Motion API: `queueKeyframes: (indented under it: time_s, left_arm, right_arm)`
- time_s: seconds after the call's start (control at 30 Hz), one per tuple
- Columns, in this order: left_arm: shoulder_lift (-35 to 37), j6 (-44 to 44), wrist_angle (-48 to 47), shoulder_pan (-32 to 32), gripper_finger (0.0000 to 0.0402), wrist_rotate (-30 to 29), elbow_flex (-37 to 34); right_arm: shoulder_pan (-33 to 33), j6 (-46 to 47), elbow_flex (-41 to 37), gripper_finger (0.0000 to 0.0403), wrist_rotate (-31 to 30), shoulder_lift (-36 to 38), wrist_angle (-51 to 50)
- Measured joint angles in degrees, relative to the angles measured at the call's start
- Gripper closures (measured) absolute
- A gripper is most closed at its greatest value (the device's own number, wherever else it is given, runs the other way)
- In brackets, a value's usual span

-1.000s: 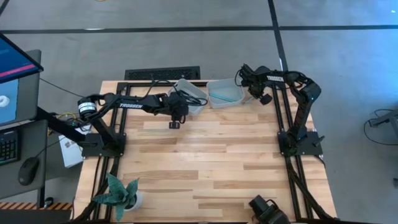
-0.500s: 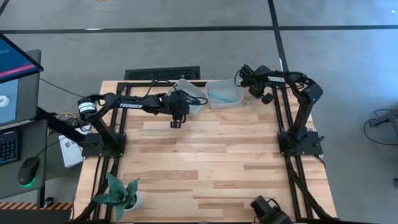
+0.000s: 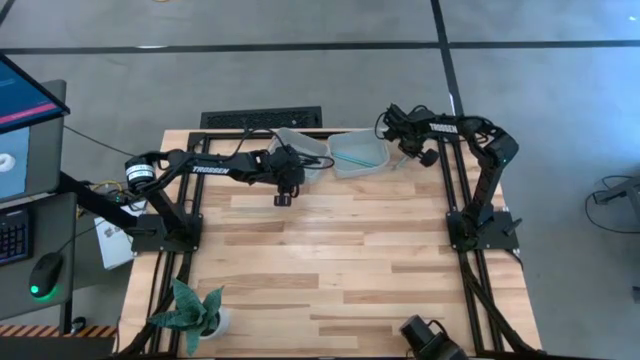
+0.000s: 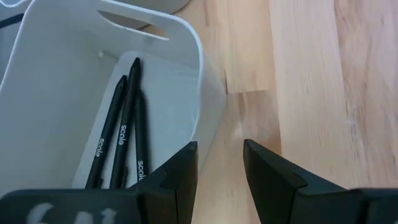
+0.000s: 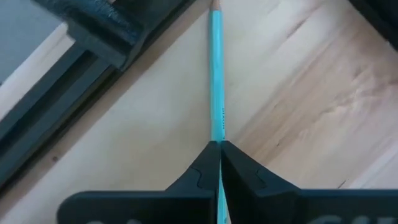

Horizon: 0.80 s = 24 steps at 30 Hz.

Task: Sort pens & pencils
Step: Put the light green pencil into the right gray bin

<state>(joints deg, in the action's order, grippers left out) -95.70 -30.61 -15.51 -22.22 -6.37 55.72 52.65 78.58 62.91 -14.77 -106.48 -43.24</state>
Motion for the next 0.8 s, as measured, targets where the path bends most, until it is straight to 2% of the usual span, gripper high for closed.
queueKeyframes:
  time_s: [0.13, 0.37, 0.8]
  left_arm:
    - [0.0, 0.2, -0.1, 0.0, 0.028, 1.3, 0.0]
    - [0.0, 0.4, -0.4, 0.0, 0.028, 1.5, 0.0]
    - [0.0, 0.4, -0.5, 0.0, 0.028, 1.5, 0.0]
  right_arm:
    - [0.4, 3.6, 0.1, 0.0367, 1.2, 0.1, 0.0]
    - [0.2, 3.9, 0.1, 0.0371, 1.2, 0.1, 0.0]
    - [0.2, 3.9, -1.8, 0.0341, 1.0, 0.2, 0.7]
